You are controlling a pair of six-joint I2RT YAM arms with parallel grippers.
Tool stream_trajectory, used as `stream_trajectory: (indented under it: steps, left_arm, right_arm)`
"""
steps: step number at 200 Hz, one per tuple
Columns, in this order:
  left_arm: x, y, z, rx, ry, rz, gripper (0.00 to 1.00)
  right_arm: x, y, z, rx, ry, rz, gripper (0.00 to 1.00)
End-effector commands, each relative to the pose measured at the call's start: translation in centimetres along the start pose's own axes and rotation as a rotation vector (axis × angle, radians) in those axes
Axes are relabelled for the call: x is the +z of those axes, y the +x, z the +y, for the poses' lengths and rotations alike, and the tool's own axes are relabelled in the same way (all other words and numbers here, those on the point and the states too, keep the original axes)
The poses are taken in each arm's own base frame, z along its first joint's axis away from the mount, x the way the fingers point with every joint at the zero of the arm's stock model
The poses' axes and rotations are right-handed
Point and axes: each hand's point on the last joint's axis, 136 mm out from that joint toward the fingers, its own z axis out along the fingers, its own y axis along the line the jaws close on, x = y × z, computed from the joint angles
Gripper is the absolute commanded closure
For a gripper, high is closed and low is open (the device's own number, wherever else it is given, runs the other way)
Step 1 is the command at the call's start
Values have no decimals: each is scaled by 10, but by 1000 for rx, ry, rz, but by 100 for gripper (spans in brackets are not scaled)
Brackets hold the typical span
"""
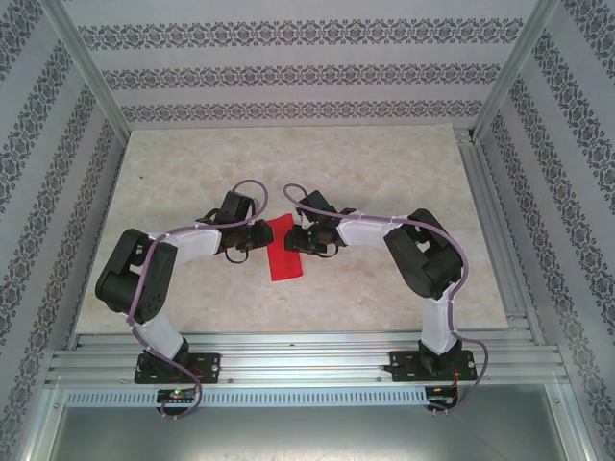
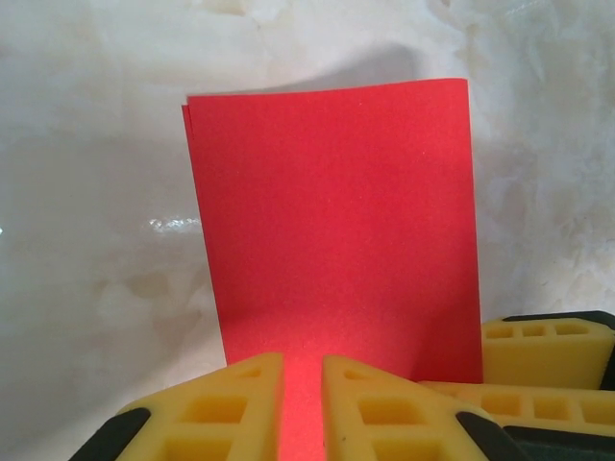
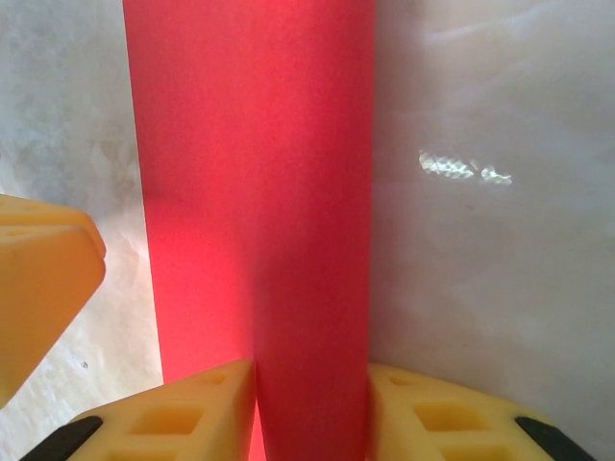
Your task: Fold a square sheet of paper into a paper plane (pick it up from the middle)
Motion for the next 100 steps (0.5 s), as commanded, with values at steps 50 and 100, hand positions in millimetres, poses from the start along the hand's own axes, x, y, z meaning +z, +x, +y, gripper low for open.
stream_trajectory:
  steps: [50,100]
  left_arm:
    - [8,-1,-17,20,64,14,82]
    - [12,1,-15,17,58,24,86]
  right_arm:
    - [36,30,-34,-12,122,82,65]
    - [38,33,-37,-19,132,92,65]
